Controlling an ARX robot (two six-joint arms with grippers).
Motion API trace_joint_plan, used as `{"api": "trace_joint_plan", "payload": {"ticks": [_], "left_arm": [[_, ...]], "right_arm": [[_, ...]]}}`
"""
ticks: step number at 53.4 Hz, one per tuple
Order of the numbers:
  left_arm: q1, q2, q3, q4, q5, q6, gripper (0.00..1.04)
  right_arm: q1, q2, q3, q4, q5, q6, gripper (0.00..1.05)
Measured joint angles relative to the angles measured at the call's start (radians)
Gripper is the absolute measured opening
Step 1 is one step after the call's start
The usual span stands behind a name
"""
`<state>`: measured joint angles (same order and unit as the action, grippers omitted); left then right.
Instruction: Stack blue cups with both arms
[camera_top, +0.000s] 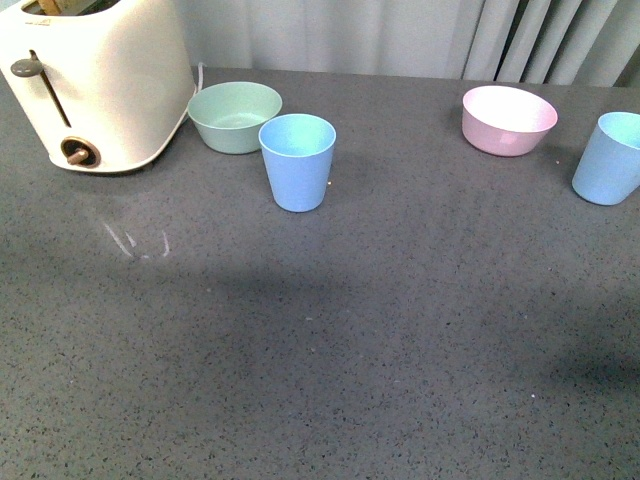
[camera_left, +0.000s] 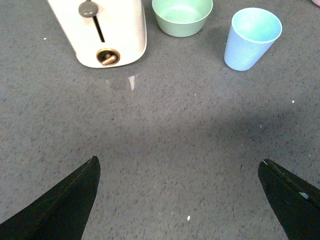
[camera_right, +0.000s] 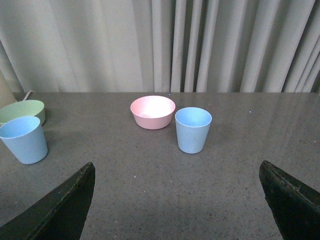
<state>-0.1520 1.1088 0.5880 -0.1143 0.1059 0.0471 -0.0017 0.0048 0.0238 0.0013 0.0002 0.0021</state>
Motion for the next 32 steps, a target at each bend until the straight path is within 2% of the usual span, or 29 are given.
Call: {"api": "trace_joint_plan", "payload": {"ticks": [12,20,32], "left_arm": [[-0.056,0.316,0.195,0.029,0.011,-0.066,0.96],[-0.092,0.564,0.393,0.025,-0.041,-0.112,0.96],[-0.135,0.736,0.577,-0.034,-0.077,-0.183,0.96]], "right_arm": [[0.000,0.000,0.000,0.000,0.000,0.000,0.96],[0.000,0.000,0.000,0.000,0.000,0.000,0.96],[0.000,0.000,0.000,0.000,0.000,0.000,0.96]]}}
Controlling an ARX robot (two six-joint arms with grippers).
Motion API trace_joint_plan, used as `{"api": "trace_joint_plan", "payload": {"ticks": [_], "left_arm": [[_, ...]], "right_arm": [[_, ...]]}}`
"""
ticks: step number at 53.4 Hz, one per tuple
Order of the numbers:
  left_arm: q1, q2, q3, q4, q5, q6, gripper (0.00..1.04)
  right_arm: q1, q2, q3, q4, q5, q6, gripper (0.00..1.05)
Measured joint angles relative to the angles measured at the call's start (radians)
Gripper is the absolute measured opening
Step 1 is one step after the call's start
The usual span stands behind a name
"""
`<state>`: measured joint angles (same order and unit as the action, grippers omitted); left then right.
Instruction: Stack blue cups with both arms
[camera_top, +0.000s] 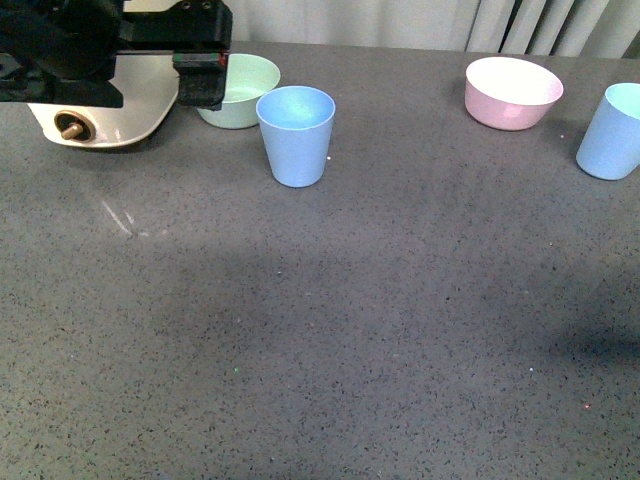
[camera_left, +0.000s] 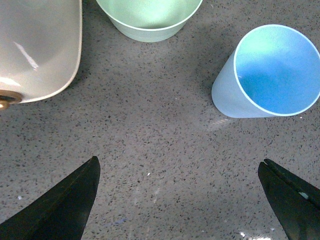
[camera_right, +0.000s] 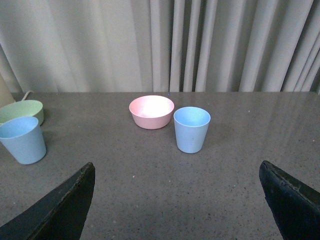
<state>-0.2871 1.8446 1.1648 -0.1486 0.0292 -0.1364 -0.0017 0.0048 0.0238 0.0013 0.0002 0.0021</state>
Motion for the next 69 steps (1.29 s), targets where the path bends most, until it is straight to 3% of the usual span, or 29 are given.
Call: {"api": "trace_joint_plan", "payload": {"ticks": [25,37,55,69], "left_arm": [[-0.071,0.177,0.216,-0.108,-0.058,-0.128,0.96],[-0.064,0.245,0.273,-0.142,-0.090,-0.165,0.96],[-0.062,0.267,0.351,-0.166,-0.036,-0.215,0.96],[-0.079,0.338,0.458,-0.233,-0.051,-0.217,0.96]], "right_arm": [[0.000,0.000,0.000,0.000,0.000,0.000,0.96],[0.000,0.000,0.000,0.000,0.000,0.000,0.96],[0.000,0.000,0.000,0.000,0.000,0.000,0.96],[0.000,0.000,0.000,0.000,0.000,0.000,0.96]]}}
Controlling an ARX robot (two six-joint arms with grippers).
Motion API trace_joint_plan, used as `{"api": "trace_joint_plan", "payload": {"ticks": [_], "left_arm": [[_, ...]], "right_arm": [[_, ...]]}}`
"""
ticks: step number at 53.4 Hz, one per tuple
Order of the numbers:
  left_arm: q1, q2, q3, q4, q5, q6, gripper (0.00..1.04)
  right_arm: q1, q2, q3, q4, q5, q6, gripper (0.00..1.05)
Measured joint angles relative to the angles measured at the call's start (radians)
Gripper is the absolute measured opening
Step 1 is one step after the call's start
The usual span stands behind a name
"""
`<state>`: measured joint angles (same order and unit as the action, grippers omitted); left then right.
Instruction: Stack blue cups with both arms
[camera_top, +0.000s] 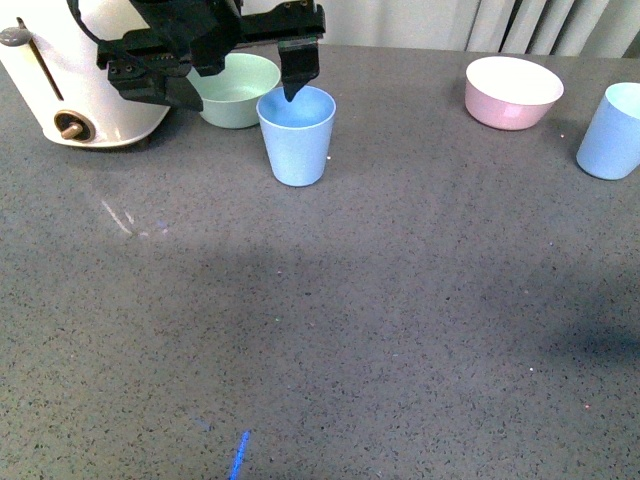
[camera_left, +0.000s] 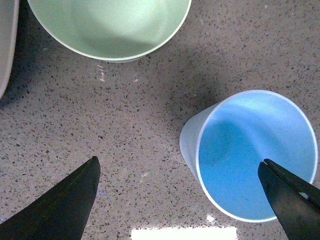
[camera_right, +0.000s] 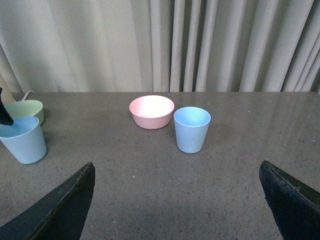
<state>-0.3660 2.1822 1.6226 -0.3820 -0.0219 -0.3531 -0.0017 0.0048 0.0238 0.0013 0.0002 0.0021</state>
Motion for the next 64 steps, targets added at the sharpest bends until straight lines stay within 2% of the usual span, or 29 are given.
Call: {"api": "trace_joint_plan", "payload": {"ticks": [11,16,20,24,42,64], "left_arm": [[-0.011,0.081,0.079,-0.041,0.006,-0.020,0.96],[-0.018,0.115,0.126,-0.064,0.010,-0.035,0.76],[-0.020,0.128,0.144,-0.074,0.011,-0.039,0.67],[-0.024,0.143,0.168,-0.093,0.018,-0.043,0.51],[-0.043,0.157,0.210,-0.144,0.025,-0.075,0.03],[-0.142,0.058,0.066,-0.131,-0.005,-0.090,0.02]], "right_arm": [[0.000,0.000,0.000,0.000,0.000,0.000,0.96],[0.000,0.000,0.000,0.000,0.000,0.000,0.96],[0.000,0.000,0.000,0.000,0.000,0.000,0.96],[0.000,0.000,0.000,0.000,0.000,0.000,0.96],[0.000,0.000,0.000,0.000,0.000,0.000,0.96],[0.000,0.000,0.000,0.000,0.000,0.000,0.96]]}}
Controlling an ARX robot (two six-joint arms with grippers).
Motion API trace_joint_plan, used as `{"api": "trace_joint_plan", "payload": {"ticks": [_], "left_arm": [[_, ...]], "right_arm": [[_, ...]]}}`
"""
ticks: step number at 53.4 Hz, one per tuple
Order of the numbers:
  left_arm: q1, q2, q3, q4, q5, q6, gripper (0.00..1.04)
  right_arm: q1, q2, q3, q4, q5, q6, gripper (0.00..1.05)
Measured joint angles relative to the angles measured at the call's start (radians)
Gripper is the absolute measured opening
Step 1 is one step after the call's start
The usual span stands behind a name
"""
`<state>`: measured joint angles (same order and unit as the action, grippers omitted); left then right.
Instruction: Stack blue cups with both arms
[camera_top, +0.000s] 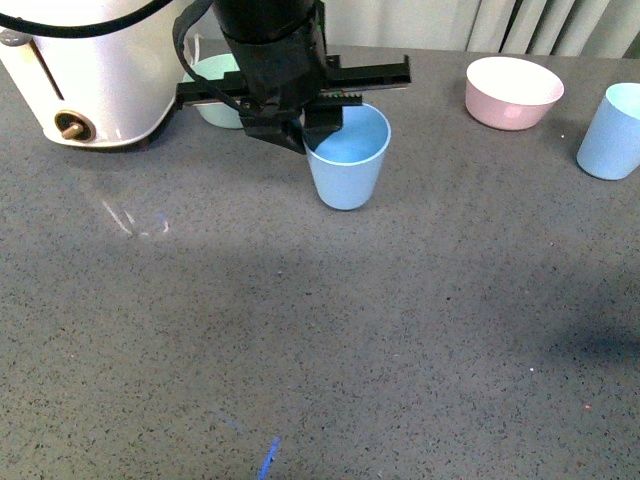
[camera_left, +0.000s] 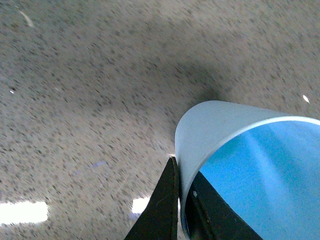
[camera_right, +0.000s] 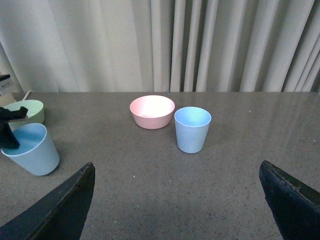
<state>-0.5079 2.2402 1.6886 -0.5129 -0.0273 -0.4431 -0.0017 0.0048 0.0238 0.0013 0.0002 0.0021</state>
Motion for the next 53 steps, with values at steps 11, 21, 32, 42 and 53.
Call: {"api": "trace_joint_plan", "payload": {"ticks": [11,21,32,42,53], "left_arm": [[-0.088,-0.061,-0.068,0.009,0.003,-0.005,0.02],[-0.172,-0.067,-0.072,0.015,-0.011,-0.012,0.02],[-0.187,-0.008,-0.001,-0.016,-0.029,-0.024,0.02],[-0.207,0.025,0.024,-0.026,-0.022,-0.037,0.07],[-0.209,0.025,0.031,-0.024,-0.012,-0.042,0.43]], "right_arm": [[0.000,0.000,0.000,0.000,0.000,0.000,0.96],[0.000,0.000,0.000,0.000,0.000,0.000,0.96],[0.000,0.000,0.000,0.000,0.000,0.000,0.96],[0.000,0.000,0.000,0.000,0.000,0.000,0.96],[0.000,0.000,0.000,0.000,0.000,0.000,0.96]]}}
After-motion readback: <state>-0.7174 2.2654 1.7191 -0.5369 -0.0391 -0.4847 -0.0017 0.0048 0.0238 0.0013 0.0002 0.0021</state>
